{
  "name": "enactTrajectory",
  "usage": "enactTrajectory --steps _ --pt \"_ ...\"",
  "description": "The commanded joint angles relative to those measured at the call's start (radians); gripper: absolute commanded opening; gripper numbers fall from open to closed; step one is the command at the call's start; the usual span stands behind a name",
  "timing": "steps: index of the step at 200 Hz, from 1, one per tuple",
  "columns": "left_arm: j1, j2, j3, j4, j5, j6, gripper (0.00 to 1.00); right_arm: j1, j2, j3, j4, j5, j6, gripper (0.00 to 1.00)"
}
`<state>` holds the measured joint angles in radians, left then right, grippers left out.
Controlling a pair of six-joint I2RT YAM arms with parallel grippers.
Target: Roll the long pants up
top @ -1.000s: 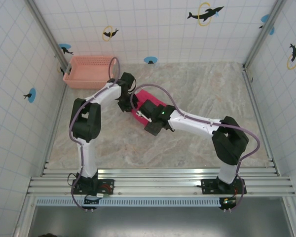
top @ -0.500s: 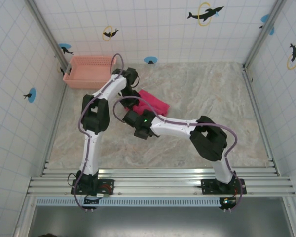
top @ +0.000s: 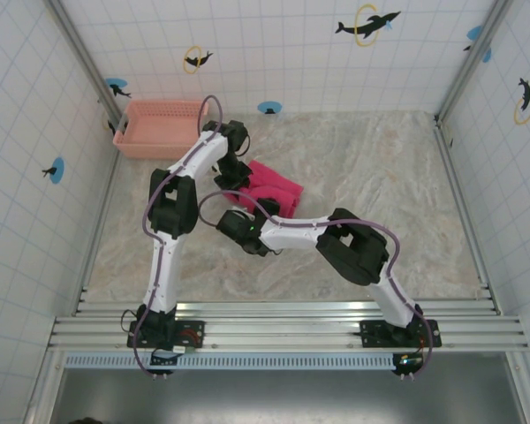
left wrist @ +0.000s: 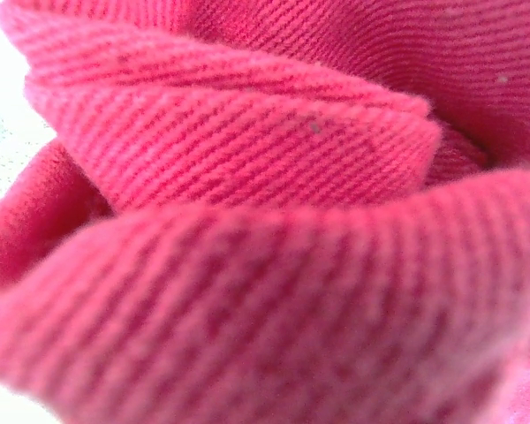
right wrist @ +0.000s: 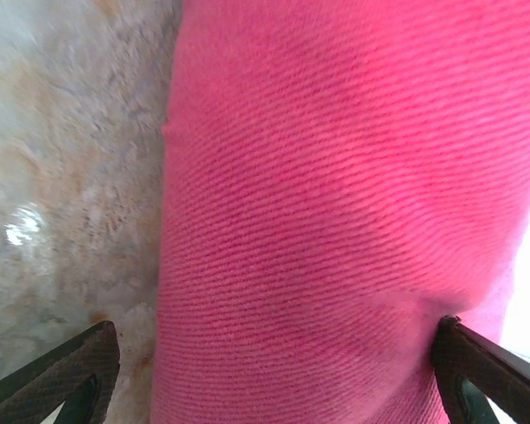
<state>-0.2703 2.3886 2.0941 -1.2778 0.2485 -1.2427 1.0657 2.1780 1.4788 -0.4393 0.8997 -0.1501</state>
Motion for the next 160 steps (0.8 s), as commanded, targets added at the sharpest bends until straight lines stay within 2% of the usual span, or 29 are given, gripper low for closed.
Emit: enactTrajectory --steps 1,77,85,103,112,125,135,151,160 --pt "-0.005 0.135 -0.109 -0.277 -0.034 0.022 0.00 -0.030 0.080 -0.040 -0.014 0.069 0.035 0.93" --pt "0.005 0.072 -0.192 -0.252 -0.048 0.042 0.00 -0.054 0.164 0.004 -0.018 0.086 0.074 0.89" --pt "0.004 0.059 -0.215 -0.239 -0.047 0.042 0.00 -0.059 0.164 0.007 -0.015 0.077 0.072 0.82" --pt "0.005 0.031 -0.268 -0.213 -0.044 0.040 0.00 -0.072 0.164 0.017 -0.015 0.042 0.070 0.55" --pt "0.006 0.021 -0.294 -0.198 -0.042 0.039 0.00 -0.080 0.163 0.020 -0.017 0.028 0.068 0.38" --pt "0.005 0.012 -0.321 -0.178 -0.040 0.049 0.00 -0.091 0.153 0.018 -0.021 -0.009 0.068 0.22" --pt "0.003 0.004 -0.335 -0.166 -0.042 0.060 0.00 -0.101 0.145 0.013 -0.023 -0.037 0.067 0.00" --pt "-0.009 -0.022 -0.353 -0.129 -0.075 0.105 0.00 -0.120 0.128 0.014 -0.045 -0.113 0.065 0.00" --pt "-0.015 -0.095 -0.384 -0.069 -0.100 0.142 0.00 -0.131 0.126 0.009 -0.053 -0.176 0.060 0.00"
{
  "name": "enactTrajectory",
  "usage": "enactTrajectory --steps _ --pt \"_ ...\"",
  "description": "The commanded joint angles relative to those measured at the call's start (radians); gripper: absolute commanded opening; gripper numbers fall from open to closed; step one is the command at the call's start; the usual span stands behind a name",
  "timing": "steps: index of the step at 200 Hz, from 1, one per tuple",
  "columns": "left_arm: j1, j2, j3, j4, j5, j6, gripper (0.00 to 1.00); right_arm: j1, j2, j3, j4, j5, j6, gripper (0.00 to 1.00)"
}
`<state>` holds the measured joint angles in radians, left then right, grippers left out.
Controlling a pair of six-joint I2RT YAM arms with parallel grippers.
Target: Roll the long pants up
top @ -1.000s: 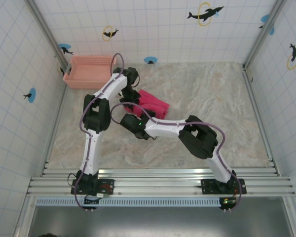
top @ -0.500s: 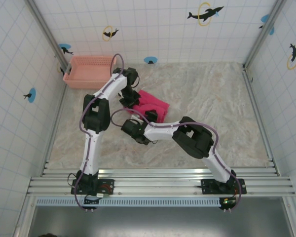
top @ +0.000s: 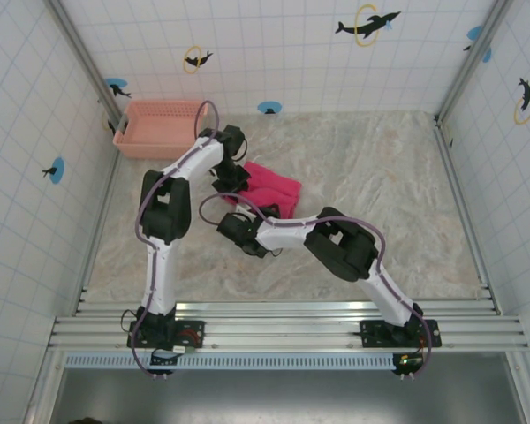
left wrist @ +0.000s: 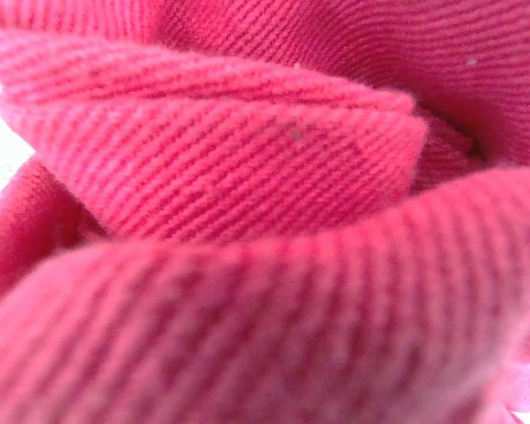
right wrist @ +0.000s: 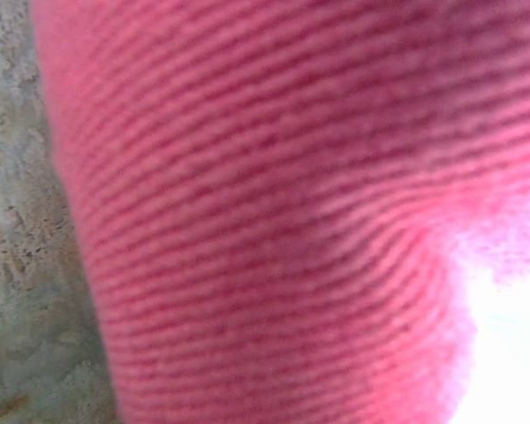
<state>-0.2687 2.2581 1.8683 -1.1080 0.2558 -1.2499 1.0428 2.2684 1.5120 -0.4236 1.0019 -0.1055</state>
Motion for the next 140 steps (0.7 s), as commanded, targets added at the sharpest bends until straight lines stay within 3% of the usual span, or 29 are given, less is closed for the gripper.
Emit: enactTrajectory --steps 1,9,12,33,35,37,40,70,140 --pt "-0.018 0.031 -0.162 -0.233 -0.113 0.154 0.00 -0.110 0.035 -0.025 -0.069 -0.287 0.014 0.00" --pt "-0.018 -0.019 -0.207 -0.173 -0.130 0.175 0.00 -0.119 -0.001 -0.029 -0.079 -0.339 0.012 0.00" --pt "-0.017 -0.041 -0.226 -0.147 -0.129 0.181 0.06 -0.122 -0.004 -0.029 -0.083 -0.365 0.009 0.00" --pt "-0.017 -0.159 -0.326 0.002 -0.141 0.231 0.65 -0.149 -0.039 -0.036 -0.114 -0.509 -0.001 0.00" --pt "-0.018 -0.166 -0.331 0.008 -0.146 0.237 0.74 -0.152 -0.042 -0.034 -0.118 -0.528 -0.004 0.00" --pt "-0.018 -0.173 -0.334 0.014 -0.151 0.243 0.89 -0.155 -0.045 -0.032 -0.124 -0.548 -0.005 0.00" --pt "-0.018 -0.183 -0.337 0.017 -0.161 0.251 0.97 -0.159 -0.049 -0.028 -0.132 -0.573 -0.006 0.00" --pt "-0.007 -0.245 -0.306 -0.006 -0.261 0.314 0.98 -0.210 -0.060 0.036 -0.262 -0.779 -0.017 0.00" --pt "0.009 -0.558 -0.426 0.191 -0.483 0.297 0.97 -0.302 -0.043 0.126 -0.453 -1.002 -0.010 0.00"
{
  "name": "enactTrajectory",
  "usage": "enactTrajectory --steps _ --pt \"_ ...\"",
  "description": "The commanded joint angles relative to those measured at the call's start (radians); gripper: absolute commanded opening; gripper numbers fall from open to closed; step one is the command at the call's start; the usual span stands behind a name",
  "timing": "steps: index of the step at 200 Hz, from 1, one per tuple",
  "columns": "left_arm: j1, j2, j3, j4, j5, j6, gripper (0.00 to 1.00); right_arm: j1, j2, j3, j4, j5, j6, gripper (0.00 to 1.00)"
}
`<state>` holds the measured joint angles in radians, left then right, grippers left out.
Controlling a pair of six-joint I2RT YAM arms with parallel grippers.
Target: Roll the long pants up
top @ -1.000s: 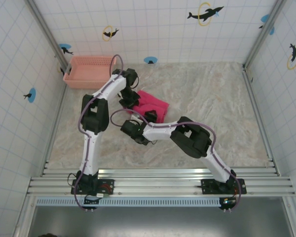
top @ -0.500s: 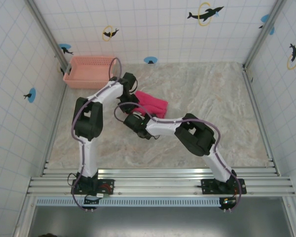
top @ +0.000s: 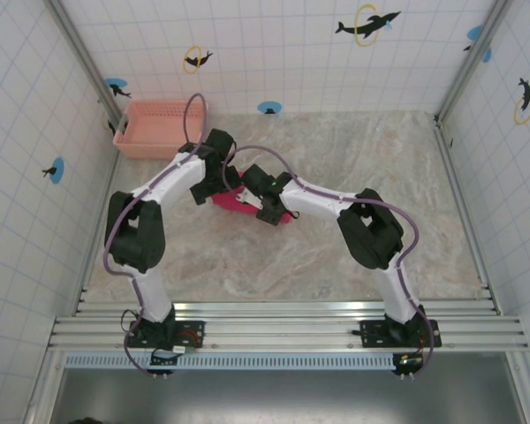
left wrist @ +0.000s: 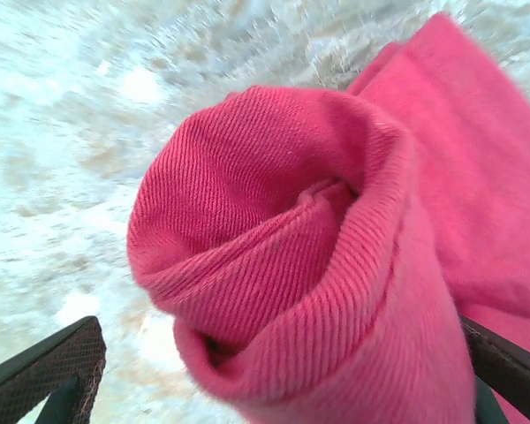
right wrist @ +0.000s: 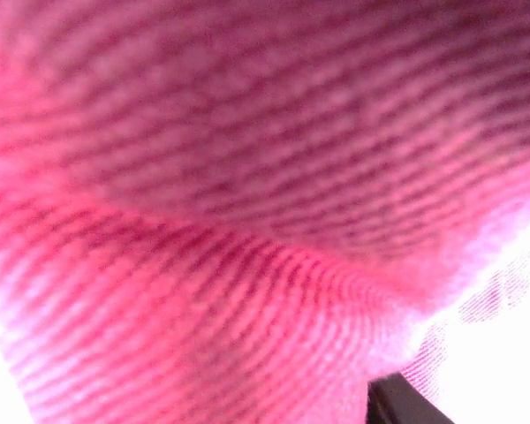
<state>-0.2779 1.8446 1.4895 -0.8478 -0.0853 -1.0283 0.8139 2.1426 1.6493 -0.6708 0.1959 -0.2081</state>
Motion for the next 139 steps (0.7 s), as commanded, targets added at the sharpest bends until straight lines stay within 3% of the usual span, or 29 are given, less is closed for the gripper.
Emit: enactTrajectory --steps 1,47,83,111,139 --pt "0.019 -0.150 -0.048 -0.065 -0.143 0.077 0.97 -0.074 0.084 -0.010 -0.209 -0.198 0.093 0.00" --pt "0.048 -0.314 -0.135 0.109 -0.056 0.119 0.98 -0.081 0.133 0.038 -0.295 -0.221 0.109 0.00" --pt "-0.016 -0.436 -0.321 0.220 0.013 0.032 0.97 -0.070 0.147 0.042 -0.325 -0.202 0.125 0.00" --pt "-0.011 -0.556 -0.605 0.538 0.100 -0.106 0.97 -0.065 0.177 0.052 -0.338 -0.226 0.143 0.00" --pt "-0.011 -0.596 -0.795 0.865 0.108 -0.220 0.97 -0.067 0.175 0.034 -0.331 -0.251 0.149 0.00"
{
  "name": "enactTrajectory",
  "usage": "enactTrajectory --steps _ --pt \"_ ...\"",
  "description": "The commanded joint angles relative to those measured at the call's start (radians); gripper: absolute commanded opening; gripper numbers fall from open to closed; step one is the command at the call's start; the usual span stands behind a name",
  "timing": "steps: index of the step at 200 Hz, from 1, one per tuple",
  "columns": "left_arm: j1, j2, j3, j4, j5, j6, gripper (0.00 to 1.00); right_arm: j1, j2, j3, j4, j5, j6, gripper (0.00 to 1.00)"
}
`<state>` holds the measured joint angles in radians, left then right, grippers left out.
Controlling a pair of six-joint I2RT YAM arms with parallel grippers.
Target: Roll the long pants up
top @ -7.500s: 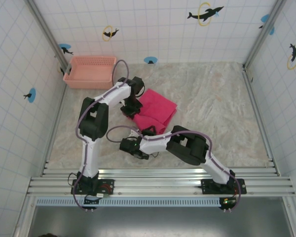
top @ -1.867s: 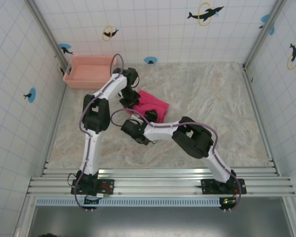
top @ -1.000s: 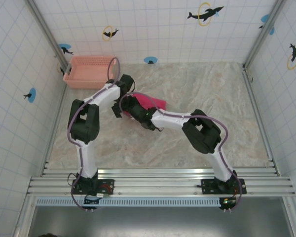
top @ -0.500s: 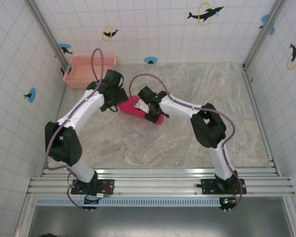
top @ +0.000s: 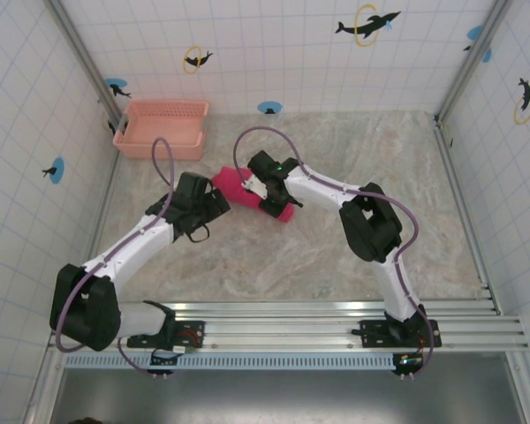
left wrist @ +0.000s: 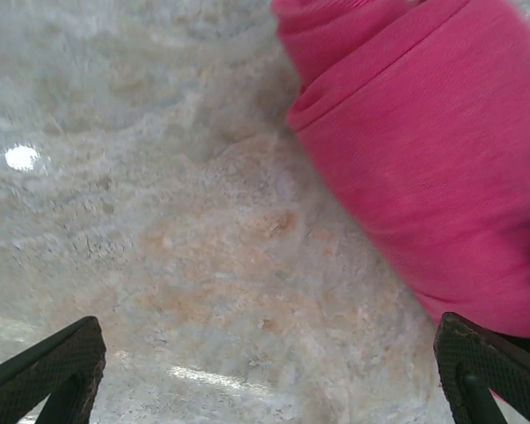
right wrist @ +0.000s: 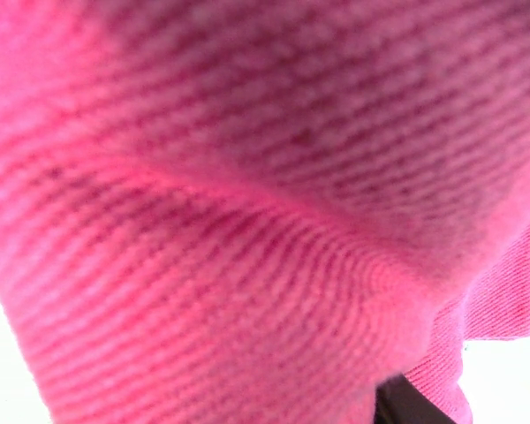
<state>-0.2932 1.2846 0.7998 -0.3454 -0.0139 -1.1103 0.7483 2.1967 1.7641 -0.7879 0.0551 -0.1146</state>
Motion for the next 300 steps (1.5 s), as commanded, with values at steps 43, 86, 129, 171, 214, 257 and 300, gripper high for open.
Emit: enactTrajectory --steps 43,86,129,171,214,257,300 --pt "-0.008 0.075 -0.295 0.892 0.013 -0.313 0.97 0.001 0.116 -0.094 -0.209 -0.141 0.053 0.00" --pt "-0.024 0.289 -0.276 1.170 0.029 -0.400 0.97 0.007 0.122 -0.095 -0.213 -0.155 0.046 0.00" --pt "-0.027 0.453 -0.184 1.232 0.016 -0.426 0.97 0.017 0.121 -0.101 -0.209 -0.181 0.037 0.00" --pt "-0.027 0.543 -0.131 1.241 0.016 -0.426 0.97 0.016 0.114 -0.115 -0.197 -0.218 0.025 0.00" --pt "-0.058 0.622 -0.098 1.273 0.012 -0.462 0.98 0.007 0.116 -0.106 -0.197 -0.259 0.022 0.00" --pt "-0.061 0.655 -0.122 1.219 0.013 -0.492 0.37 0.006 0.115 -0.098 -0.197 -0.292 0.014 0.00" --pt "-0.077 0.746 -0.074 1.083 0.113 -0.540 0.00 0.000 0.084 -0.104 -0.184 -0.330 0.003 0.00"
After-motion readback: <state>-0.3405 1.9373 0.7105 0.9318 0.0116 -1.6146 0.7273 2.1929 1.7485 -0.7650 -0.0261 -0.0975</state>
